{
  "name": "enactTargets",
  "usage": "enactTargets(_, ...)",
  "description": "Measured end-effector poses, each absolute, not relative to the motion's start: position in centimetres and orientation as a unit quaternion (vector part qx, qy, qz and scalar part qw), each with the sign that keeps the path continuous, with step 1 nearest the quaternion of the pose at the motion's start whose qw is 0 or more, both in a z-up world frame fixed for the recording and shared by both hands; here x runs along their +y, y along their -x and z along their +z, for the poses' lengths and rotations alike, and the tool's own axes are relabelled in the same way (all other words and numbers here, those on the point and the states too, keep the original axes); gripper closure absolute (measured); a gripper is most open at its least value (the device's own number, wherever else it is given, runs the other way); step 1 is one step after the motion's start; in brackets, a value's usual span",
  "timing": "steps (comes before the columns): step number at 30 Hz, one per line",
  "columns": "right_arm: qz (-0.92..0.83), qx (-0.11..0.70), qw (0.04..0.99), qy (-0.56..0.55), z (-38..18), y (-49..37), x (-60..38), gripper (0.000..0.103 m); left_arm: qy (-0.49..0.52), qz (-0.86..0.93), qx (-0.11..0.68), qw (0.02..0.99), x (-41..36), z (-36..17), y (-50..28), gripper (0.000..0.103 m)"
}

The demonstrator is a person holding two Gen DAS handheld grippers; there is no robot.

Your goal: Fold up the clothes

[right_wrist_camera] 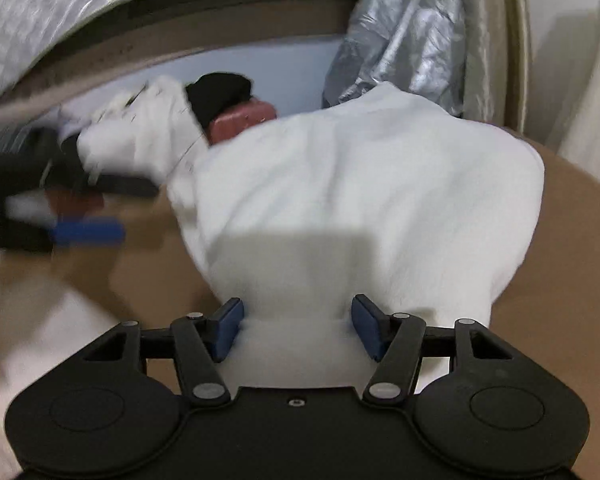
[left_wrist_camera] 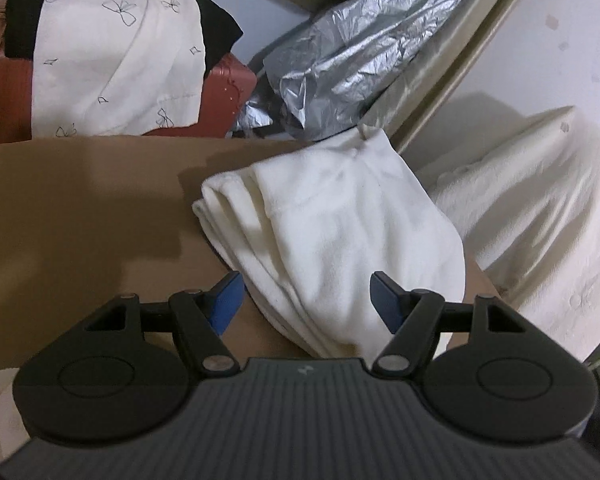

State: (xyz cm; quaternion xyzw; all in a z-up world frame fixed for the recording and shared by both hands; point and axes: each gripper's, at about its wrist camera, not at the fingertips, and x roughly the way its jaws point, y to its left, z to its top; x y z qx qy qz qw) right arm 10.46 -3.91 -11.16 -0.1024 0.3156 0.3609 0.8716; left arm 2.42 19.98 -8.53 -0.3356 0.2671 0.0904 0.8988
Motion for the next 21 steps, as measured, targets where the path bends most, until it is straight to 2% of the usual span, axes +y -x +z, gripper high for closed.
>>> enactTargets(2, 0.363, 0.309, 0.867, 0.146, -11.2, -9.6, -4.0, 0.037, 0.335, 0.095, 0.264, 0.899, 19.9, -8.7, -2.6, 0.034)
enactTargets(5, 0.359, 0.319, 0.869, 0.119, -11.1, -9.9, -4.9, 0.037, 0.327, 0.1, 0.279, 0.897, 19.4, -9.4, -3.6, 0.029)
enactTargets(9, 0.365, 0.34, 0.86, 0.112, -10.3, -10.0, -4.5, 0.035, 0.3, 0.112, 0.319, 0.892, 18.6, -11.1, -5.7, 0.029)
enactTargets(11, 0.387, 0.369, 0.839, 0.1, -9.2, -9.9, -5.4, 0.031, 0.296, 0.115, 0.332, 0.888, 18.3, -11.9, -6.2, 0.029)
enactTargets(15, 0.435, 0.391, 0.81, -0.044, -7.1, -10.2, -9.6, 0.029, 0.305, 0.114, 0.351, 0.878, 18.3, -12.4, -6.5, 0.029)
enactTargets(17, 0.418, 0.386, 0.813, -0.123, -7.0, -10.9, -12.3, 0.02, 0.301, 0.119, 0.378, 0.867, 18.2, -12.5, -6.6, 0.028)
enactTargets(21, 0.348, 0.38, 0.83, -0.213, -8.4, -12.7, -16.2, 0.02, 0.295, 0.126, 0.403, 0.857, 18.2, -13.4, -6.9, 0.028)
